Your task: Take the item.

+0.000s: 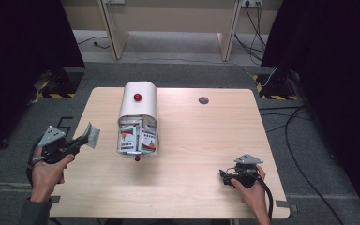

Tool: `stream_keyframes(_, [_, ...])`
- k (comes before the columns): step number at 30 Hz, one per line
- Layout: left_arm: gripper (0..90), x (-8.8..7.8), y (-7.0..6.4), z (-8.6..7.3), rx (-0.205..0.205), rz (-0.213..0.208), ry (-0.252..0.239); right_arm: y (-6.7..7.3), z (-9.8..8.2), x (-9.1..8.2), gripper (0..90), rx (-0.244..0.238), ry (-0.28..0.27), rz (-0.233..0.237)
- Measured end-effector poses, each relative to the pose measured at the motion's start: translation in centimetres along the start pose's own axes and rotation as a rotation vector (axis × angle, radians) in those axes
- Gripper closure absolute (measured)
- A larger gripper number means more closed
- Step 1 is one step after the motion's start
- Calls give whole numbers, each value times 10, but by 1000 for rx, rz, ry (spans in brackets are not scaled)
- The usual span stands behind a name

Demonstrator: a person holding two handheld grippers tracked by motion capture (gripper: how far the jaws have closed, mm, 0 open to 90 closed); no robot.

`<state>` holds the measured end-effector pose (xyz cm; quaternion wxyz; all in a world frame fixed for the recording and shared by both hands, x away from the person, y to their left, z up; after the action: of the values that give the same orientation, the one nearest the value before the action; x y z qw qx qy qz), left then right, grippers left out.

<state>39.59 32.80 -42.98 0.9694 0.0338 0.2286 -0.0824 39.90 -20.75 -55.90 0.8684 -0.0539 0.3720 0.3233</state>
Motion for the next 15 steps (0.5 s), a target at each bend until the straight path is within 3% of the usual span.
stream_keyframes(15, [890, 17, 4, -17, -19, -4, 41, 0, 0, 0, 106, -2, -1, 0])
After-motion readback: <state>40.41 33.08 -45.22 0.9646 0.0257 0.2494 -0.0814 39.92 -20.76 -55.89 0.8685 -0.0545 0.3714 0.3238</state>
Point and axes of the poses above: each handheld gripper's, and its own axes: x roughly forward along the jaws, z roughly out of its top, y roughly to its left, the point moved 6 cm from there along x, roughly forward along the jaws, and after that the axes turned 13 degrees about z, right-handed, at the moved point
